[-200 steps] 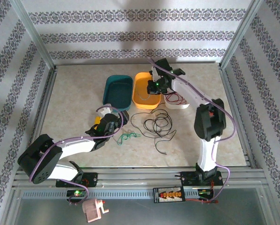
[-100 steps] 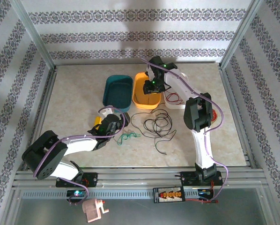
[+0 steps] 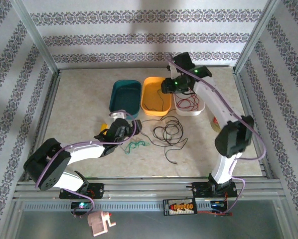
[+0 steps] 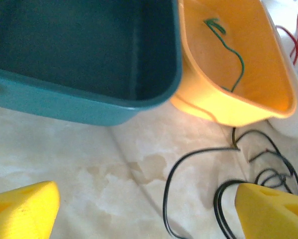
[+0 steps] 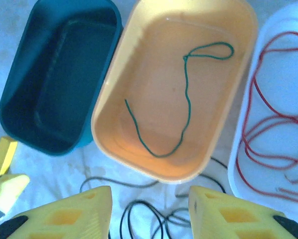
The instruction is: Untangle the cables
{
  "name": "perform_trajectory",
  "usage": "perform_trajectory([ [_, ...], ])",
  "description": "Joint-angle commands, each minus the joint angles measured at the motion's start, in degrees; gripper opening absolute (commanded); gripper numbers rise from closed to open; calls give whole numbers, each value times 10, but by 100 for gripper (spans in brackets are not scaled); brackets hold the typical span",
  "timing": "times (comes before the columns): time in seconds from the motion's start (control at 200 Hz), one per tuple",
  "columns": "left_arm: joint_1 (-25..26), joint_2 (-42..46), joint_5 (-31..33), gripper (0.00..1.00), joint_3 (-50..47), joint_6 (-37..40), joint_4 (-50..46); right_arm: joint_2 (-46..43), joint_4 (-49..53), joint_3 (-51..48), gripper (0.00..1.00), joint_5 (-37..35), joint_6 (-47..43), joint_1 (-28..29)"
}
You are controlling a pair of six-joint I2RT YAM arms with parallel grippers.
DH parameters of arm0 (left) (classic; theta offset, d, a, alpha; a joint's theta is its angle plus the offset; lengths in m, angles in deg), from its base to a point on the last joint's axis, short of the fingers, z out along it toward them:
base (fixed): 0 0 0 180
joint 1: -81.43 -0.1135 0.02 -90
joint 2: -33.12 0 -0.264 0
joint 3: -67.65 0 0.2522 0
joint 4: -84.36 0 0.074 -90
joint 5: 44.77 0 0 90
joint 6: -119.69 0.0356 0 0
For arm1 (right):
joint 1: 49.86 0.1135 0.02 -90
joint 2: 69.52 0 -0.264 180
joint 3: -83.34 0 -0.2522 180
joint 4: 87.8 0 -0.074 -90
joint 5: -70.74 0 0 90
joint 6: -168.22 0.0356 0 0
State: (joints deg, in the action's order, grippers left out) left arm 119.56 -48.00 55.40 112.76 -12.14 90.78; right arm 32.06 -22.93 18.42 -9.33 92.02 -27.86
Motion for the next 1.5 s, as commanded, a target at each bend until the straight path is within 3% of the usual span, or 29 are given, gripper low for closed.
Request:
perform_trajectory([
  [0.0,3,35,-51,90,20,65,-98,-39,-28,-98,44,5,18,14],
  [0.245,34,136,-93,88,11,102,-271,-116,-71,-258,44,4,50,30],
  [0.435,41,201,-168,86,2,97,-351,-118,-75,-276,44,22,51,41],
  [0.59,44,226,-181,86,-12,101,-390,-112,-79,-274,44,22,52,42],
  [0.945,44,141,-159,82,-4,155,-318,-103,-78,-261,44,31,52,43],
  [1.319,44,92,-121,61,14,189,-239,-104,-75,-264,43,40,47,43],
  [1.499,39,65,-112,36,19,181,-184,-103,-75,-266,43,47,47,47],
])
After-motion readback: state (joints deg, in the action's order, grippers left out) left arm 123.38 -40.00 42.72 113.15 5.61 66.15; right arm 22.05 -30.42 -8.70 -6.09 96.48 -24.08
